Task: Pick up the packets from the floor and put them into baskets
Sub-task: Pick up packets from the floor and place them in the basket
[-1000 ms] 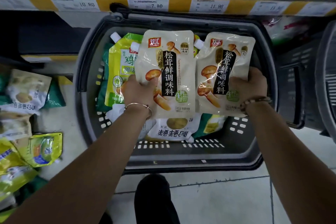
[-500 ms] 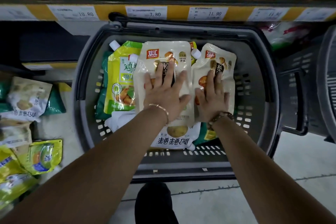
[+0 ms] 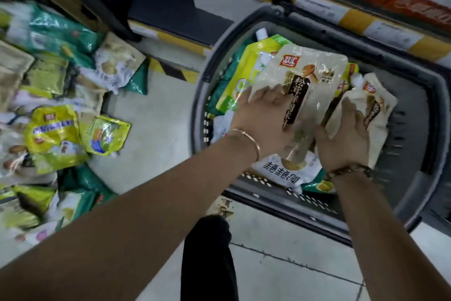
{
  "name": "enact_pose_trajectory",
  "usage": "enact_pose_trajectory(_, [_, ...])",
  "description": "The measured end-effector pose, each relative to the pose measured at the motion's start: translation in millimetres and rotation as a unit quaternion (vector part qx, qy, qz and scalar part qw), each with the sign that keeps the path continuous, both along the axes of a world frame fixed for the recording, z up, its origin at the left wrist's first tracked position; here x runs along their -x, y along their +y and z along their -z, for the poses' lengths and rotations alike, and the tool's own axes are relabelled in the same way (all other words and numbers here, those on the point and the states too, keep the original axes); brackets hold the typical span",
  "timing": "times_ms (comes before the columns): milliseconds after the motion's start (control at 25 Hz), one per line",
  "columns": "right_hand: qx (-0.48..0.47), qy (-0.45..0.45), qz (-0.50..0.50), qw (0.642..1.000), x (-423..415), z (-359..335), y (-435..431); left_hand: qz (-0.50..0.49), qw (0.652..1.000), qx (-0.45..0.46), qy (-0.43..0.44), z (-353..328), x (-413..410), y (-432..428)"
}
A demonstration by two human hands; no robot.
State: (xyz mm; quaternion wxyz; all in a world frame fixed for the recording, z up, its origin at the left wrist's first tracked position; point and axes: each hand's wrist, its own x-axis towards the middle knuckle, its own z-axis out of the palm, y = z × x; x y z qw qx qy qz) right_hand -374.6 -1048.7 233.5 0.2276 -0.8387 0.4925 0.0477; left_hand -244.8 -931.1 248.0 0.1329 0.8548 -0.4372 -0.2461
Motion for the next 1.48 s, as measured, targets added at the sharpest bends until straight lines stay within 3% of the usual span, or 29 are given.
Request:
enact_pose_trajectory(120, [0.034,0.022,-0.047,0.998,-22.9,-21.8,42.3,-0.093,0.994,0.034,0.033,-18.8,-20.3,67.8])
enact_pose_trajectory(240, [0.032,-0.012,-0.12,0.992,-55.9,-41.4,97.1,-0.176,0.982,0.049,0.047,-31.4,-37.9,135.5])
enact_pose_trajectory(520, [0.003,-0.067,-0.305,0.95,-151.6,-43.0,269.3,-0.351,0.933,0.009,0.082,-12.7,-75.9,309.4])
enact_pose_trajectory(840, [-0.083,0.051,-0.351,0.931,-215.7,85.1,379.8,-0.45,0.888,-0.032,0.086,88.4,-118.2,450.1])
enact_pose_trajectory(1000, [-0.091,0.064,-0.364,0.925,-244.5,163.7,417.6,-0.519,0.851,0.002,0.078,164.0,-142.9,493.2])
enact_pose_trajectory(1160, [-0.115,0.048,-0.353,0.927,-279.2,237.8,443.8,-0.55,0.835,-0.005,0.013,232.8,-175.9,527.2])
enact_pose_trajectory(1400, [-0.179,0.064,-0.317,0.929,-326.7,329.5,470.8,-0.657,0.746,-0.088,-0.059,298.9,-211.6,576.7])
enact_pose_trajectory(1480, [-0.168,0.077,-0.313,0.932,-333.0,347.6,477.3,-0.653,0.746,-0.09,-0.091,305.6,-210.0,572.1])
